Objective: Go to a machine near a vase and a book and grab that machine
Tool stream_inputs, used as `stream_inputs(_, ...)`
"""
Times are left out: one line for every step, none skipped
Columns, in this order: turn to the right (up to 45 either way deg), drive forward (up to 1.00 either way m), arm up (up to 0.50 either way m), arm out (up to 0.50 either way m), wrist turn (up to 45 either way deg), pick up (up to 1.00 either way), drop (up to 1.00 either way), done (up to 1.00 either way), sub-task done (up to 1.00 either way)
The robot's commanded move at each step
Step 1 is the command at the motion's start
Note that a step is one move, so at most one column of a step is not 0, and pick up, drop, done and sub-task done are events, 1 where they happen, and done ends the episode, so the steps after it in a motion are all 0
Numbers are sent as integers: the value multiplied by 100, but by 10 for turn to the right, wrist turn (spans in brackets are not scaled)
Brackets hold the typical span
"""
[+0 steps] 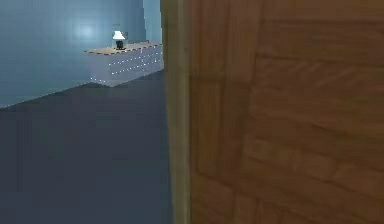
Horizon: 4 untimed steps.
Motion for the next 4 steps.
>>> stream_inputs(-450,0,0,0,0,0,0,0,0)
stream_inputs(-450,0,0,0,0,0,0,0,0)
stream_inputs(-450,0,0,0,0,0,0,0,0)
stream_inputs(-120,0,0,0,0,0,0,0,0)
